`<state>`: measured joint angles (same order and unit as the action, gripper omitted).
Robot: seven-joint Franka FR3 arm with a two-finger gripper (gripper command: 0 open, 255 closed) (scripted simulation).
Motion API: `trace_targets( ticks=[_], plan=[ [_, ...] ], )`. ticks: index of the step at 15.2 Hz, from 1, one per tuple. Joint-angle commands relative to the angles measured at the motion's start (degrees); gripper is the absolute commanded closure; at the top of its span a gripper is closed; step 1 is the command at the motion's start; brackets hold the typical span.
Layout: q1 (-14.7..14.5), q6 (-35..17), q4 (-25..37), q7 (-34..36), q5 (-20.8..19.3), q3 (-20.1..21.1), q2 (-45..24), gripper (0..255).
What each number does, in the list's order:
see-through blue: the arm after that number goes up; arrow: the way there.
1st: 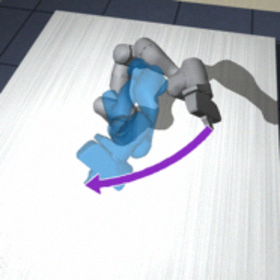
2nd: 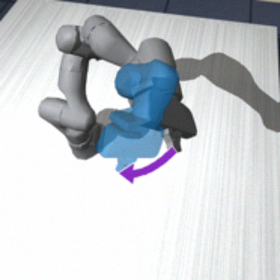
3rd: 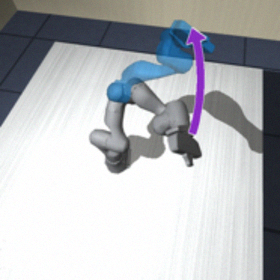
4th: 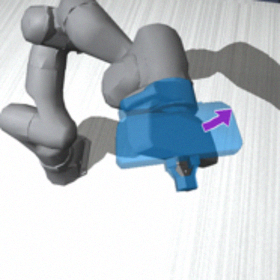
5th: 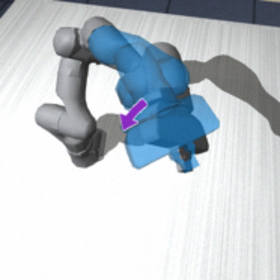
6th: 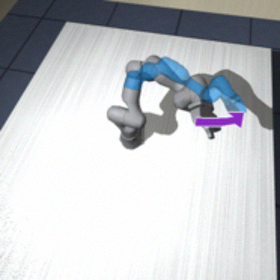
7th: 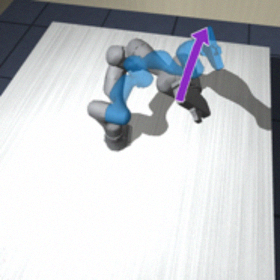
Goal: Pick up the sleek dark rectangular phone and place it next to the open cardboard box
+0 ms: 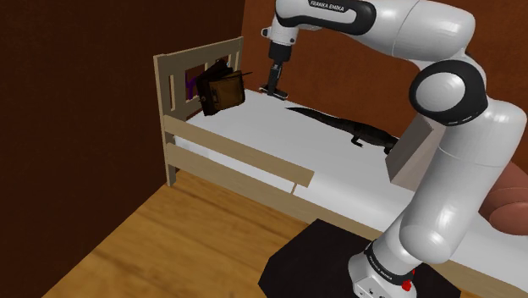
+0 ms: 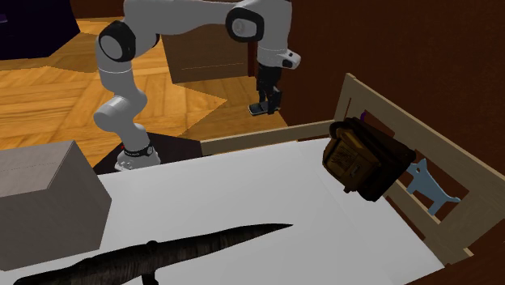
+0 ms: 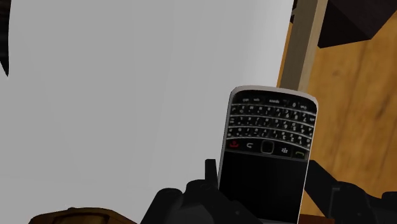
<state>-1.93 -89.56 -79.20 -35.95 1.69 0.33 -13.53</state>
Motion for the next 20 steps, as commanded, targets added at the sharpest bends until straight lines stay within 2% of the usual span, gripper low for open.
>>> trace_targets(
  ticks=[1,11,18,19,20],
  plan=[
    [0.02,1.81,2.28,0.02,0.0,-0.01,-0.49,255],
    [0.05,11.46,15.64,0.29,0.01,0.01,-4.2,255],
    [0.07,20.41,30.22,0.56,0.04,0.05,-9.83,255],
    [0.07,20.83,30.97,0.57,0.04,0.05,-10.16,255],
    [0.5,18.42,24.2,-0.06,0.07,-0.12,-5.81,255]
  ],
)
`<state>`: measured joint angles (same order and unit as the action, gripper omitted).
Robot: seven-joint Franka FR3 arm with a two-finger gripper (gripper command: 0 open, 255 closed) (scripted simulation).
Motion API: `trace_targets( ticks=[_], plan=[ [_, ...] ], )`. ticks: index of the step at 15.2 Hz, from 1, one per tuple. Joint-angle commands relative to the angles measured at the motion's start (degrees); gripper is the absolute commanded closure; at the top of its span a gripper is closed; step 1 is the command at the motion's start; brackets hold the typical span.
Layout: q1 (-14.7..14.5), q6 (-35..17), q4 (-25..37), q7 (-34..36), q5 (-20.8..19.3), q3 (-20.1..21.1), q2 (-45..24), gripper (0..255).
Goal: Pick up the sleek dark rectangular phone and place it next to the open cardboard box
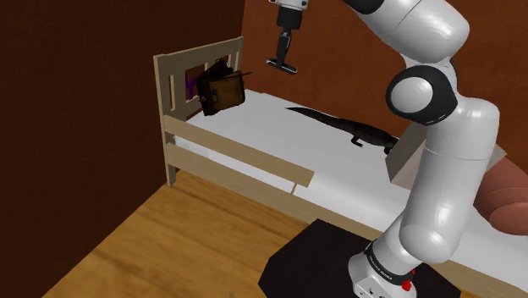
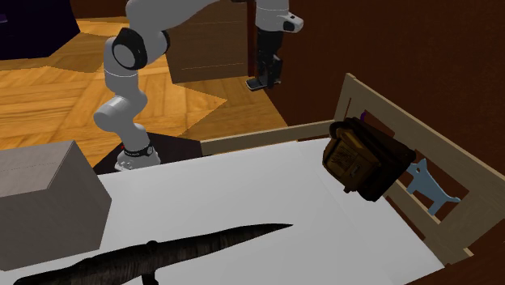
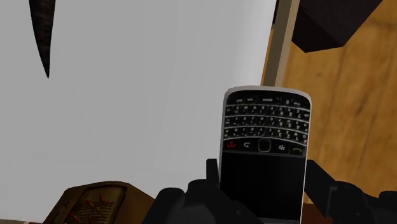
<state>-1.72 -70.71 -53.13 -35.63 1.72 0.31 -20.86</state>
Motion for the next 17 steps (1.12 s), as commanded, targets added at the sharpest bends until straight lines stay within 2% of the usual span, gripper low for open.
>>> trace_targets(
  ticks=[1,4,8,17],
  plan=[
    [0.69,-2.21,-7.27,-1.02,0.05,-0.29,5.12,255],
    [1.84,-5.65,-19.56,-2.95,0.0,-0.97,13.92,255],
    [3.22,-8.02,-31.54,-5.65,-0.34,-2.17,23.46,255],
    [6.06,-8.68,-49.92,-12.15,-2.58,-5.86,41.12,255]
  ],
)
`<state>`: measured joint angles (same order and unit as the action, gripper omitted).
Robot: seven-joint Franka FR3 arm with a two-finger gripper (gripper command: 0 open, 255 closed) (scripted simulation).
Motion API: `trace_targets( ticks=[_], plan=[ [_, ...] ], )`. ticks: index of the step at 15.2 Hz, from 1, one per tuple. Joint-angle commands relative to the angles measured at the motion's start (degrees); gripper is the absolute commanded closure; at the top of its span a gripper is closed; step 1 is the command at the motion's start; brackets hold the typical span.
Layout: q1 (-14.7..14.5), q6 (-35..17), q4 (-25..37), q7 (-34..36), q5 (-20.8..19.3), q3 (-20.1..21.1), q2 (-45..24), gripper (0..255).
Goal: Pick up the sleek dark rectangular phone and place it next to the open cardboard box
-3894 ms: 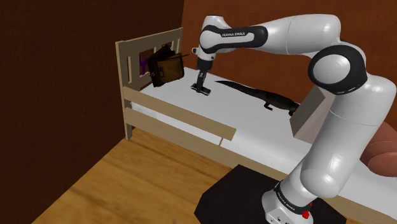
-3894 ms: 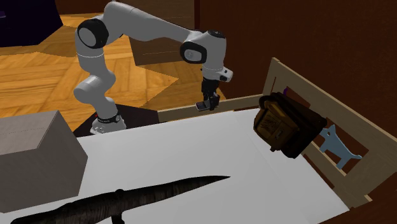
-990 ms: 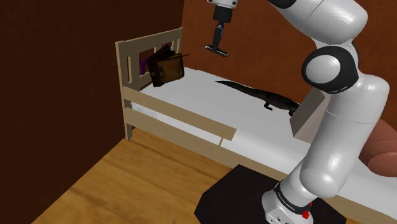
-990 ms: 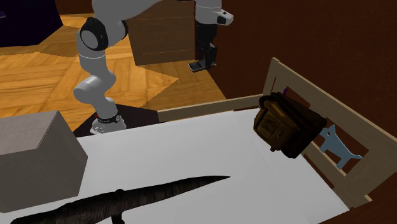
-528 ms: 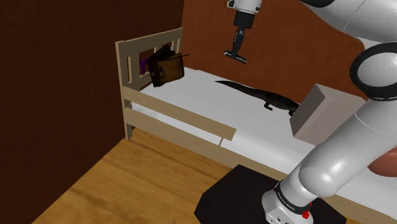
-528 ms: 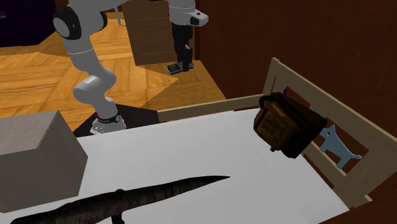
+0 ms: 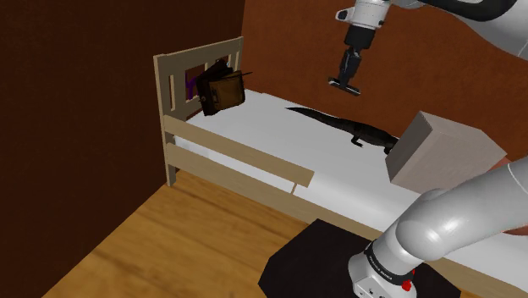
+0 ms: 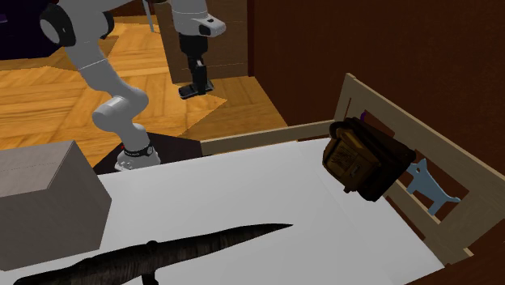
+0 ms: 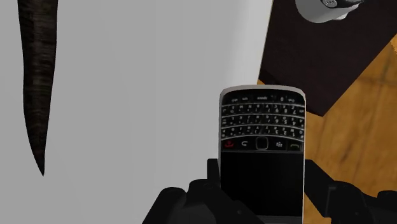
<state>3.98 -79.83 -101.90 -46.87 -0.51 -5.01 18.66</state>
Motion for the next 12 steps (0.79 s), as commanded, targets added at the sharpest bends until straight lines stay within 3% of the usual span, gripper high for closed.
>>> trace_targets(
  ticks=[1,12],
  plan=[
    [0.67,0.64,-2.69,-1.67,-0.74,-1.02,3.36,255],
    [4.55,5.29,-14.71,-11.0,-6.99,-7.35,20.55,255]
  ],
)
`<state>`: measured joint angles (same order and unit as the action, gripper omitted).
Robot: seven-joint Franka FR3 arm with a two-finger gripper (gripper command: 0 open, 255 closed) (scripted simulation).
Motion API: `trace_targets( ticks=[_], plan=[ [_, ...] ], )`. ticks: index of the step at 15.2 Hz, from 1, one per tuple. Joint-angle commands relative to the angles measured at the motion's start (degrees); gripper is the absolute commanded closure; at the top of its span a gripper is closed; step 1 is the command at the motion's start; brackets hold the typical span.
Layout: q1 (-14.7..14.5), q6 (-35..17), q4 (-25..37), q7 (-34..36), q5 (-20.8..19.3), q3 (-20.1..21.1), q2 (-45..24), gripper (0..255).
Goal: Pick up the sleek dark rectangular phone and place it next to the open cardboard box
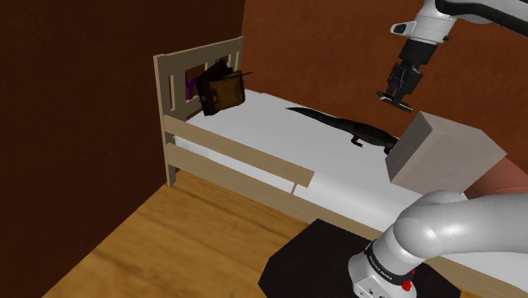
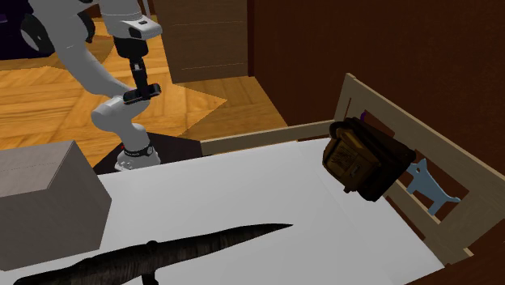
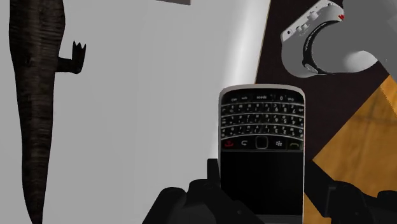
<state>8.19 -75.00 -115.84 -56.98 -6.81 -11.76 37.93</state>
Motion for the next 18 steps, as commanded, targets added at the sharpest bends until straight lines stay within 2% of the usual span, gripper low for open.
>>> trace_targets(
  ticks=[1,9,18],
  plan=[
    [0.72,1.05,-1.44,-1.85,-1.43,-1.26,2.64,255],
    [3.67,6.14,-4.42,-10.21,-8.45,-7.19,12.0,255],
    [6.23,11.73,-3.0,-21.29,-18.24,-14.87,19.05,255]
  ],
)
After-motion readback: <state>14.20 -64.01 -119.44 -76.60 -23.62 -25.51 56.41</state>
